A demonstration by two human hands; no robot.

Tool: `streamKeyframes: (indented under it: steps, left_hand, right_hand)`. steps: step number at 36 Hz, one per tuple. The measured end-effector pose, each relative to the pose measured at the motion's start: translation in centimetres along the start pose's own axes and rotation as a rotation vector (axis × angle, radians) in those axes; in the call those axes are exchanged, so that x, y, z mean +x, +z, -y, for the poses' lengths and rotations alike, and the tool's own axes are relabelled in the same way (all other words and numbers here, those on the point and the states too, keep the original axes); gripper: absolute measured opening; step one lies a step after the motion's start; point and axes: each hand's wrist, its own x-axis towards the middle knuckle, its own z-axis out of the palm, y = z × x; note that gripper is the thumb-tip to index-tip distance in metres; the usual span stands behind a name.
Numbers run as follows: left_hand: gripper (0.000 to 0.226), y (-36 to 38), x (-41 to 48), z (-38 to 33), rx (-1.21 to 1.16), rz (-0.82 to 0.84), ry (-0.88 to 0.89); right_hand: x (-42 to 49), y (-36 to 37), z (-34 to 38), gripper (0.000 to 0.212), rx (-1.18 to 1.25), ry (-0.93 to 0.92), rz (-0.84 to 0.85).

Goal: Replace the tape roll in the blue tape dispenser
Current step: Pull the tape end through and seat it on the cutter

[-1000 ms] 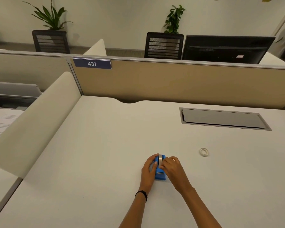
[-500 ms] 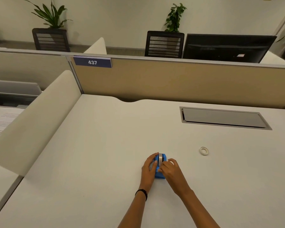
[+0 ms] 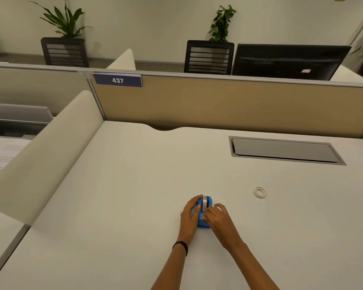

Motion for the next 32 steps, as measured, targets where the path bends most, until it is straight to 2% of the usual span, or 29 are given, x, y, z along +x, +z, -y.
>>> streamKeyframes:
  steps: [32]
  left_hand:
    - [0.032, -0.06, -0.22, -0.45, -0.001, -0.008, 0.009]
  right_hand:
    - [-0.07, -0.54, 0.61, 0.032, -0.008, 0.005, -0.085]
